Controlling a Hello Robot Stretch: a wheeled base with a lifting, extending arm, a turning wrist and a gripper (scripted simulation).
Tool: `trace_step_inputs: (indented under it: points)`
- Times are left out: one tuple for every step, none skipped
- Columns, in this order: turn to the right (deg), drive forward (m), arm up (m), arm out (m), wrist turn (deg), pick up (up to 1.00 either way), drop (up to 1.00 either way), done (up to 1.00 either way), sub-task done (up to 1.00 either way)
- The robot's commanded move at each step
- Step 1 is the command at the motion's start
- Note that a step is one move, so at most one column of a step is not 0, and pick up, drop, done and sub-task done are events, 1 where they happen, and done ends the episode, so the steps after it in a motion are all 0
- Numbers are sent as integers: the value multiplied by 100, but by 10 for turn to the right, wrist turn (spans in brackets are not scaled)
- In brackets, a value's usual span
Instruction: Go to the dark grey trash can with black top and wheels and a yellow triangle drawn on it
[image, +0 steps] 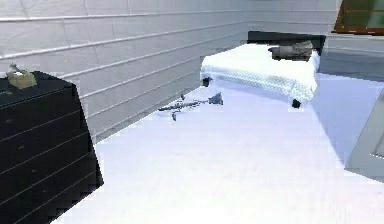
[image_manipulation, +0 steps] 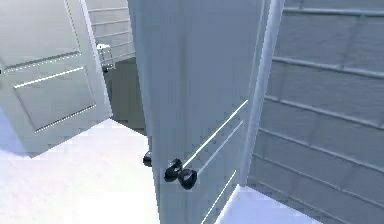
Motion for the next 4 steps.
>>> trace_step_inputs:
  points:
    - [330, 0, 0, 0, 0, 0, 0, 0, 0]
    - [0, 100, 0, 0, 0, 0, 0, 0, 0]
    - [0, 100, 0, 0, 0, 0, 0, 0, 0]
    - [30, 0, 0, 0, 0, 0, 0, 0, 0]
